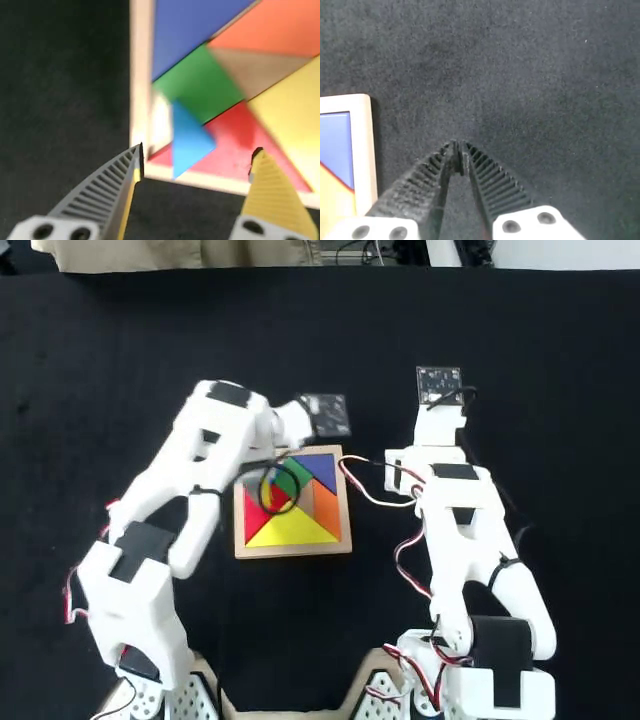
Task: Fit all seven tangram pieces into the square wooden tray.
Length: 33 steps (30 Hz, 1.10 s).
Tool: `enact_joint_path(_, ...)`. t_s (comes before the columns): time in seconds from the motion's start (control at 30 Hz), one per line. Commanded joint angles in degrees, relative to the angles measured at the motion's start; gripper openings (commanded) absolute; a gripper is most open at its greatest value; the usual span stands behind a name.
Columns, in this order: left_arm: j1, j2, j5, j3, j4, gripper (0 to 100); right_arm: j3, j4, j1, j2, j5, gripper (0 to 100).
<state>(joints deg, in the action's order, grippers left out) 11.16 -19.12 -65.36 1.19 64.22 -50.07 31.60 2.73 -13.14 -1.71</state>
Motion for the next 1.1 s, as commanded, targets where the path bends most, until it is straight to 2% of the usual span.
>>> enact_joint_path(0.0, -4.0, 0.53, -1.14, -3.74, -0.7, 34, 3.56, -0.88, 0.7, 0.04, -0.62, 1.2)
enact_joint_path(0.1, -4.44, 0.09, -2.64, -3.38, -0.7, 34, 3.56, -0.88, 0.62, 0.04, -0.62, 1.2)
enact_joint_path(0.2, -4.35, -3.43, -2.37, -4.0, -4.92, 34, 3.56, -0.88, 0.62, 0.04, -0.62, 1.2)
enact_joint_path(0.33, -4.35, -7.56, 1.58, -4.88, -9.85, 34, 3.47, -0.88, 0.7, 0.04, -0.62, 1.2)
enact_joint_path(0.6, -4.35, -8.79, 2.9, -16.04, 1.76, 34, 3.56, -0.97, 0.53, 0.04, -0.62, 1.2)
enact_joint_path(0.83, -3.65, -8.7, 2.9, -16.84, 2.81, 34, 3.56, -0.88, 0.7, 0.04, -0.7, 1.2)
enact_joint_path(1.07, -2.15, -6.95, 4.84, -21.14, 8.09, 34, 3.65, -0.88, 0.53, 0.04, -0.7, 1.2)
